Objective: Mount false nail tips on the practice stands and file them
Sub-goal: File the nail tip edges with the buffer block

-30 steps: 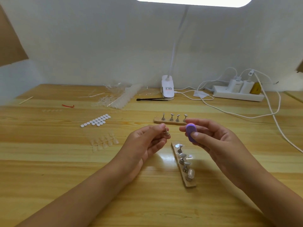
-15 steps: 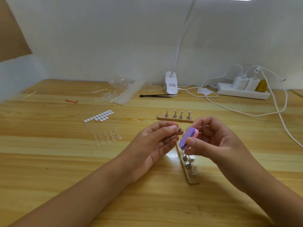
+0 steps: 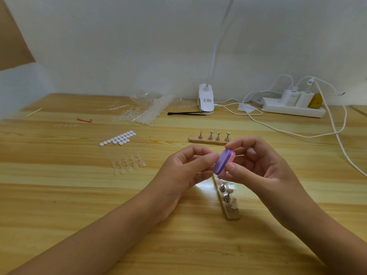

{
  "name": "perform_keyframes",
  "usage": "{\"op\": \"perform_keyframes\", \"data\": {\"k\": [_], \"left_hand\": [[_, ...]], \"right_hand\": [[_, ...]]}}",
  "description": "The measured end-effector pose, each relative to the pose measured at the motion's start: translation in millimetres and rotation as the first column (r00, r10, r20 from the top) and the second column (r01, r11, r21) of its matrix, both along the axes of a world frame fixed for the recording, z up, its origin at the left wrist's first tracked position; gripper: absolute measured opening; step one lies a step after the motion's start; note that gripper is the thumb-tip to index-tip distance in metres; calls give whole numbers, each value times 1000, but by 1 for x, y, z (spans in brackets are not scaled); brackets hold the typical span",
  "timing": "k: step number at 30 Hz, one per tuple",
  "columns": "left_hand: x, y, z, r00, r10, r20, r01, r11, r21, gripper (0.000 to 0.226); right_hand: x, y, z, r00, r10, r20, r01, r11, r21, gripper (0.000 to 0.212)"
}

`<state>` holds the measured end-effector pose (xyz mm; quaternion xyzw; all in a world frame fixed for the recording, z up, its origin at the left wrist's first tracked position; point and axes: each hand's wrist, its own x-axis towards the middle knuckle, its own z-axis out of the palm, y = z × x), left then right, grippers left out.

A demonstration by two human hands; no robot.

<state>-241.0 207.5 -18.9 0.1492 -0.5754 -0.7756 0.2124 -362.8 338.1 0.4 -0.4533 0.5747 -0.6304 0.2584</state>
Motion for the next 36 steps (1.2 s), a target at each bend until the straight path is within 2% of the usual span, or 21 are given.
{"op": "perform_keyframes", "data": {"k": [5, 9, 13, 17, 25, 27, 30, 34, 36], "left_hand": [[0, -1, -1, 1000, -18, -23, 18, 1000, 17, 8], [0, 0, -1, 999, -20, -27, 21, 1000, 5, 4], [1, -1, -1, 998, -14, -64, 13, 1000, -22, 5], [1, -1, -2, 997, -7, -77, 6, 1000, -8, 7], [-1, -2, -4, 992, 5, -123, 5, 997, 76, 5], [-1, -1, -4, 992, -7, -123, 16, 998, 68, 5], [-2, -1, -3, 995, 14, -103, -6, 997, 74, 4], [-1, -1, -3, 995, 5, -98, 0, 998, 55, 6], [-1, -2, -2, 996, 21, -83, -17, 999, 45, 5]], "right_hand": [[-1, -1, -1, 999, -54, 1, 54, 998, -10, 39], [-1, 0, -2, 998, -61, -5, 61, 998, -24, 40], [5, 0, -4, 998, 5, -56, -5, 1000, 2, 35], [5, -1, -4, 997, -80, 5, 80, 995, -54, 36], [2, -1, -3, 996, -88, -1, 88, 995, -45, 36], [3, -2, -3, 999, -49, -21, 49, 999, -4, 37], [3, -2, -3, 993, -116, 6, 116, 991, -59, 39], [4, -2, -3, 997, -67, -35, 66, 997, -30, 36], [3, -2, -3, 992, -118, -37, 116, 992, -60, 34]]}}
